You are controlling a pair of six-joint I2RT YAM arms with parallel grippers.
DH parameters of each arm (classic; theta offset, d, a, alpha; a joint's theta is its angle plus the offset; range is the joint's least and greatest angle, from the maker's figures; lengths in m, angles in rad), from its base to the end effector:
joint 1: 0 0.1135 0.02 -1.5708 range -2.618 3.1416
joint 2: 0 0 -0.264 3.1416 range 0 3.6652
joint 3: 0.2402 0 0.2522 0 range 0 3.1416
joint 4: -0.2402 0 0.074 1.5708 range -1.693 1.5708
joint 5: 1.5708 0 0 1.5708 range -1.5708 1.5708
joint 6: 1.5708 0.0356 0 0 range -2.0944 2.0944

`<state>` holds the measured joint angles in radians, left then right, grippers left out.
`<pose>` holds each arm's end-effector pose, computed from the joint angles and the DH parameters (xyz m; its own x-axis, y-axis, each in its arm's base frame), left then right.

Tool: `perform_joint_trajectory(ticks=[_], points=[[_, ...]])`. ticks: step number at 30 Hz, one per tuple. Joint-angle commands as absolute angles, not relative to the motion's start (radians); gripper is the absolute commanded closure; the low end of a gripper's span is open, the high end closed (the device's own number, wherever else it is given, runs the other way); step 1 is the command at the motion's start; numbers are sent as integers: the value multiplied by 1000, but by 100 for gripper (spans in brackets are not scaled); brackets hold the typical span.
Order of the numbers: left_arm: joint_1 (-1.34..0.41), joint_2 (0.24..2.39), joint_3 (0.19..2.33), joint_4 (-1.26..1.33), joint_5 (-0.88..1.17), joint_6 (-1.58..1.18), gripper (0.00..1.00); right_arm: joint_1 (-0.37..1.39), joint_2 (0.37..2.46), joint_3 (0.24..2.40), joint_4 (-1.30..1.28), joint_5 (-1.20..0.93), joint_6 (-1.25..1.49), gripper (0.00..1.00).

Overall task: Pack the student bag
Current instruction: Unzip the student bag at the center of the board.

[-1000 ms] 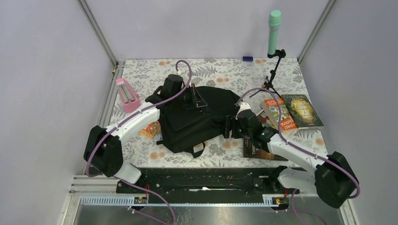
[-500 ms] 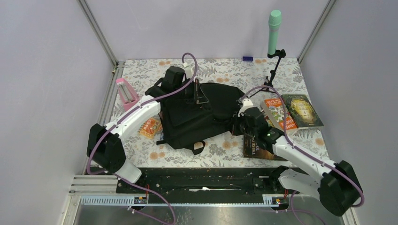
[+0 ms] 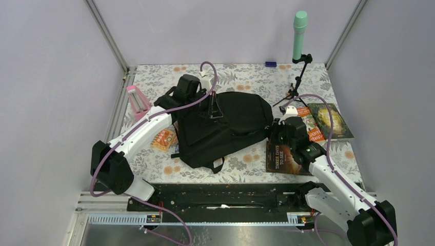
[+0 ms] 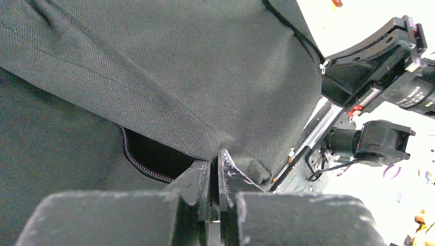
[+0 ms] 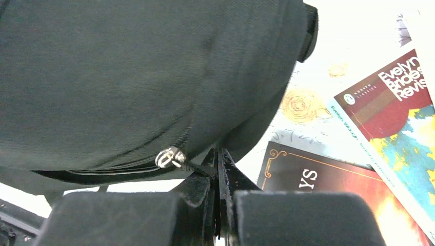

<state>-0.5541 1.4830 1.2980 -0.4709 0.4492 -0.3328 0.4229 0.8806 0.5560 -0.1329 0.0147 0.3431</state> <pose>0.2748 -0.1882 0.3257 -0.7406 0.1122 -0.6625 0.5551 0.6577 -0.5092 0.1840 0.0822 0.2474 -0.5133 0.1379 -0.8471 -0.2396 0.9247 0.2957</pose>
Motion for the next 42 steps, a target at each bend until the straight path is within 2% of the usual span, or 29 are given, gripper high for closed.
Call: perform_joint_trajectory(ticks=[1, 6, 12, 15, 18, 19, 21, 22, 24, 26, 28, 36, 42], points=[[-543, 1396, 1300, -423, 434, -307, 100, 385, 873, 533, -159, 24, 303, 100], [-543, 1349, 1258, -424, 409, -287, 100, 344, 889, 526, -159, -92, 324, 100], [-543, 1305, 1236, -515, 404, -200, 100, 332, 908, 563, -191, -87, 310, 100], [-543, 1275, 1210, -539, 335, -152, 100, 332, 909, 584, -224, -88, 309, 100], [-545, 1243, 1178, -531, 338, -105, 100, 332, 904, 598, -258, -153, 294, 100], [-550, 1230, 1168, -511, 358, -91, 96, 332, 898, 601, -271, -189, 278, 100], [-577, 1205, 1151, -476, 383, -62, 70, 332, 888, 611, -301, -274, 261, 100], [-605, 1196, 1150, -463, 366, -42, 55, 333, 882, 614, -321, -310, 257, 100], [-685, 1193, 1164, -453, 284, 3, 31, 333, 867, 618, -339, -371, 266, 100], [-781, 1209, 1190, -444, 201, 55, 20, 334, 858, 620, -331, -464, 285, 100], [-871, 1237, 1200, -406, 169, 79, 14, 335, 841, 624, -332, -491, 319, 100], [-997, 1352, 1062, 44, 135, 62, 10, 336, 759, 665, -417, -455, 342, 100], [-1020, 1521, 1136, 69, 182, 58, 8, 336, 743, 690, -467, -445, 326, 100]])
